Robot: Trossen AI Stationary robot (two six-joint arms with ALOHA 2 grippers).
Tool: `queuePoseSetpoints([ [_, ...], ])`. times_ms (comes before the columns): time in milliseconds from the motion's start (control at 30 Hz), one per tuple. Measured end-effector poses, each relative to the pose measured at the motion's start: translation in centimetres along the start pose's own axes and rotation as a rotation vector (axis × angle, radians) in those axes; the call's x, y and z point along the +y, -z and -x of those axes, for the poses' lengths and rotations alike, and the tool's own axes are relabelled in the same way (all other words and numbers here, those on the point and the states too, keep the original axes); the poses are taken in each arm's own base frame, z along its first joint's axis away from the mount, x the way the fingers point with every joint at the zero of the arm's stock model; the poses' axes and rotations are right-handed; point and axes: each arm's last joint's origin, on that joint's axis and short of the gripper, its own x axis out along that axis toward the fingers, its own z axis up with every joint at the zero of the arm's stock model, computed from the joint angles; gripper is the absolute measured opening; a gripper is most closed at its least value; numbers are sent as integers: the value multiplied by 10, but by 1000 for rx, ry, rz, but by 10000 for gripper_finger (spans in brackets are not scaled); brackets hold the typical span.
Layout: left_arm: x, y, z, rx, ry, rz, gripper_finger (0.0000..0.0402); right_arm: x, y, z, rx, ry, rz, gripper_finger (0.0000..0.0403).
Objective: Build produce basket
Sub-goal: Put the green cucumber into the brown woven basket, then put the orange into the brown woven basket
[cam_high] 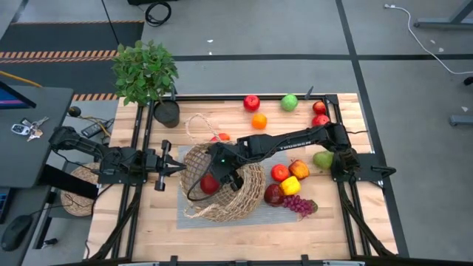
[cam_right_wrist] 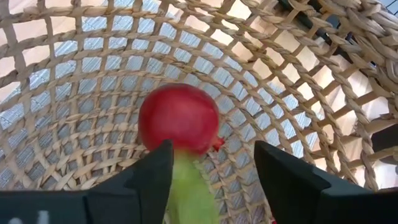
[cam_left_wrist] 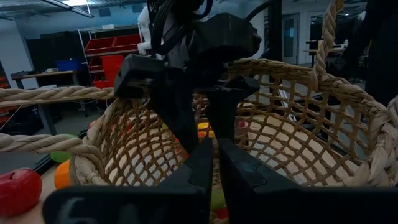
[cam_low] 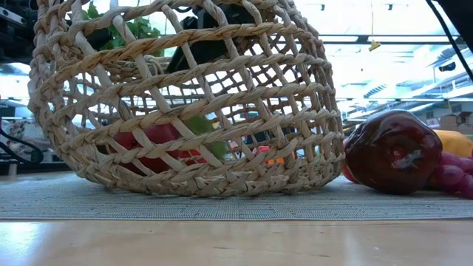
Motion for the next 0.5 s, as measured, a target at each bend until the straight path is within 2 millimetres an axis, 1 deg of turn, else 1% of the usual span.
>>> queuePoseSetpoints([
  [200,0,0,0,0,0,0,32,-3,-4,2,-15,30,1,269],
  [333,0,0,0,0,0,0,28,-8,-14,13,-21,121,4,283],
  [500,0,0,0,0,0,0,33,-17,-27,28,-39,211,-1,286],
])
